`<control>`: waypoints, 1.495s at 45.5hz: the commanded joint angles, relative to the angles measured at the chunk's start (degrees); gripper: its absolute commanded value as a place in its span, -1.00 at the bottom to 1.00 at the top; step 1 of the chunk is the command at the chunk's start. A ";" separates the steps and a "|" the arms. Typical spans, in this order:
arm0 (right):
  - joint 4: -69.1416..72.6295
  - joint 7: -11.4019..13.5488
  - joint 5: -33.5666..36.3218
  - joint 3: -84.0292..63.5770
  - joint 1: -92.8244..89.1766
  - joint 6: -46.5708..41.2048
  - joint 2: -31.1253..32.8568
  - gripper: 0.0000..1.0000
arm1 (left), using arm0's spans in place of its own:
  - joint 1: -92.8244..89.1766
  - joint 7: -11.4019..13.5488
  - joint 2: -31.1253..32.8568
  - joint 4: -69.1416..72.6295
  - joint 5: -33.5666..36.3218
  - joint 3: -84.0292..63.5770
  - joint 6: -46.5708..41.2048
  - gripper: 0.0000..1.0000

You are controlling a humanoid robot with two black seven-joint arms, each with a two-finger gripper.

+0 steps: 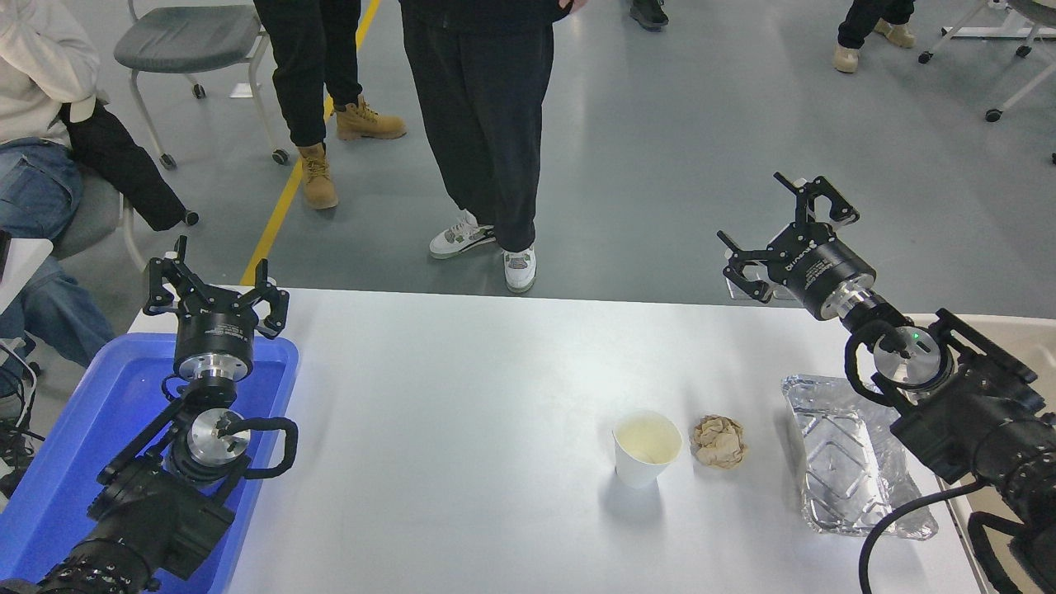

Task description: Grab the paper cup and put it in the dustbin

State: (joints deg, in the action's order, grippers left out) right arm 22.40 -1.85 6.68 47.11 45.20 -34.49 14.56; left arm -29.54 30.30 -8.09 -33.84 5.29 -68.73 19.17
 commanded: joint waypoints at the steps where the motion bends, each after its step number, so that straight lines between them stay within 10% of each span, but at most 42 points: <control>1: 0.01 0.00 0.00 0.00 0.06 0.04 0.03 1.00 | 0.01 0.11 0.09 0.00 -0.01 -0.09 -0.01 0.98; 40: 2.82 0.79 -0.61 -19.68 9.46 0.13 6.00 1.00 | -0.08 0.64 -0.26 0.18 -0.01 0.79 -0.01 0.98; 68: 29.36 0.79 -18.99 -48.93 31.78 4.08 24.45 1.00 | -0.17 0.64 -0.26 0.18 -0.01 0.87 -0.01 0.98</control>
State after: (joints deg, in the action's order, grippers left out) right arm 37.93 -1.02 -5.43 9.98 67.15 -33.54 30.17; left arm -29.66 30.96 -8.35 -33.69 5.27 -67.89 19.17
